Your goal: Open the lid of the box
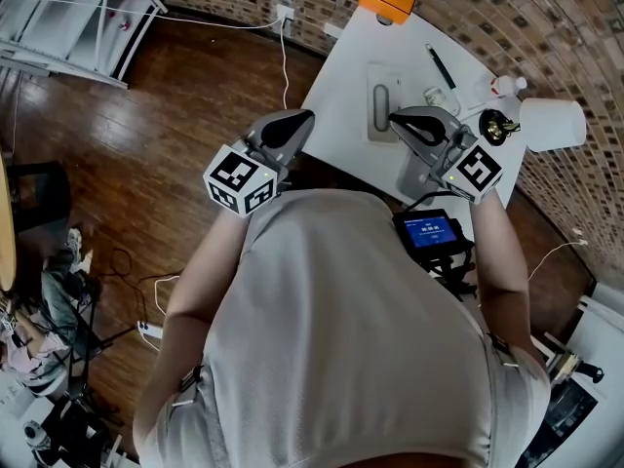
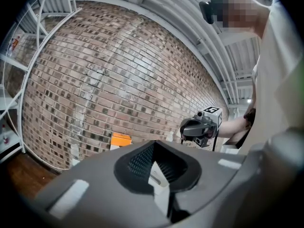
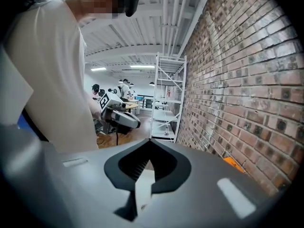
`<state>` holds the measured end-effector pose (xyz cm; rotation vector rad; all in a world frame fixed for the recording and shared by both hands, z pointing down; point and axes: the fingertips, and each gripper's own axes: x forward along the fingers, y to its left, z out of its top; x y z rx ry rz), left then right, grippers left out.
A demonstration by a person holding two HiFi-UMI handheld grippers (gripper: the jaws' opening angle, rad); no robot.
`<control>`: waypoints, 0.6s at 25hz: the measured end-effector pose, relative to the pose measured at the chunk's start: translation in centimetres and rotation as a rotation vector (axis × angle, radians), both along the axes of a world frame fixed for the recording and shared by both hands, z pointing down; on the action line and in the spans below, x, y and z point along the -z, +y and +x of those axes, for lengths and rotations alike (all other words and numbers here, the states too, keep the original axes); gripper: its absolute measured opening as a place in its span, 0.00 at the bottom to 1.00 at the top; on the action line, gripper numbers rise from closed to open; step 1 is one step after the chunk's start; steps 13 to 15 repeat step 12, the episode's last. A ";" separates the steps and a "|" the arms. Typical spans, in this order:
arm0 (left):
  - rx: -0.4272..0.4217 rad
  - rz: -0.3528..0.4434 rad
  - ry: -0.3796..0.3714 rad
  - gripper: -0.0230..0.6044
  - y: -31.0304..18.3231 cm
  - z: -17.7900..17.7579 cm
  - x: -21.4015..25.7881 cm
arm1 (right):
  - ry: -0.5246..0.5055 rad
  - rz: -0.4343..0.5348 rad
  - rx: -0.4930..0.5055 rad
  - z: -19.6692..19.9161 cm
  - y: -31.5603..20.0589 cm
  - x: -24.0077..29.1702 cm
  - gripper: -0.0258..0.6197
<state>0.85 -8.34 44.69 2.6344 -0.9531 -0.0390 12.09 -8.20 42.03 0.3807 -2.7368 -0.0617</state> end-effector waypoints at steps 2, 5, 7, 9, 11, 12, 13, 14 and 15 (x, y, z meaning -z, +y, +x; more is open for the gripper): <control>0.000 0.002 -0.001 0.04 0.1 0.1 0.0 | -0.001 0.003 0.004 -0.1 0.1 -0.1 0.04; -0.003 0.004 -0.005 0.04 0.2 0.2 0.1 | -0.005 0.009 0.006 -0.1 0.2 0.0 0.04; -0.004 0.006 -0.006 0.04 0.1 0.3 0.2 | -0.007 0.011 0.005 -0.1 0.2 0.0 0.04; -0.003 0.006 -0.007 0.04 0.1 0.4 0.1 | -0.004 0.008 0.002 -0.1 0.2 0.1 0.04; -0.001 0.004 -0.009 0.04 0.0 0.5 0.0 | 0.001 0.003 -0.003 -0.1 0.2 0.1 0.04; -0.001 0.003 -0.010 0.04 0.0 0.5 0.0 | 0.003 0.001 -0.004 -0.1 0.2 0.0 0.04; -0.001 0.003 -0.010 0.04 0.0 0.5 0.0 | 0.003 0.001 -0.004 -0.1 0.2 0.0 0.04; -0.001 0.003 -0.010 0.04 0.0 0.5 0.0 | 0.003 0.001 -0.004 -0.1 0.2 0.0 0.04; -0.001 0.003 -0.010 0.04 0.0 0.5 0.0 | 0.003 0.001 -0.004 -0.1 0.2 0.0 0.04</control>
